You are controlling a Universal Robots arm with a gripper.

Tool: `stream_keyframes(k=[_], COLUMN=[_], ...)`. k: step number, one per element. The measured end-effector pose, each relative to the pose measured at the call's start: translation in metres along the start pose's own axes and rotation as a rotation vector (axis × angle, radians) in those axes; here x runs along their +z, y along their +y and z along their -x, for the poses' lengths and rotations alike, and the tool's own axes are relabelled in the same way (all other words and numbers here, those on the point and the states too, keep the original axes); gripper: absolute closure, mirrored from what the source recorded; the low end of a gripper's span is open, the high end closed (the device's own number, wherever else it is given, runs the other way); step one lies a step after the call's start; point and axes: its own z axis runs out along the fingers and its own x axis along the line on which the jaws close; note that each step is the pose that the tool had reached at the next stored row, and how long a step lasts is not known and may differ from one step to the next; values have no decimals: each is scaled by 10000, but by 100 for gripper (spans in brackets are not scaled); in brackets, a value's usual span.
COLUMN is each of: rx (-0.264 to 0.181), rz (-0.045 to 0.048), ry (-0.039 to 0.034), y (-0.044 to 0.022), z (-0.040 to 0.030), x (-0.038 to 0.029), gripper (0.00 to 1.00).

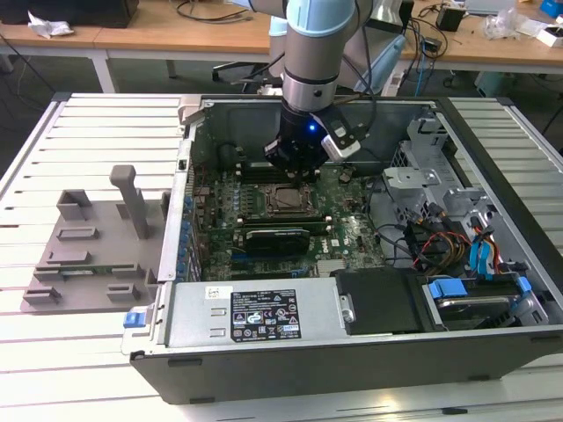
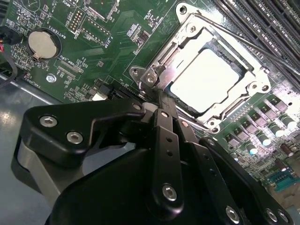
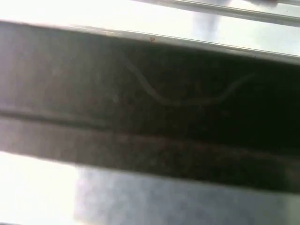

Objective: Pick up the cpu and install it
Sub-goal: 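Install the first cpu locking lever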

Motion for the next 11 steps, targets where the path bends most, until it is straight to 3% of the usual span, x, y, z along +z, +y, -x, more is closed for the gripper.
stream_keyframes(k=[2,5,8,11], rx=[-3,-3,0,0], rz=[-20,-20,-24,-27], ry=[-1,-20,-55,-65], y=[1,6,31,61], z=[0,-34,-193,-271], x=[-41,-47,-41,-39], gripper=[89,89,89,89])
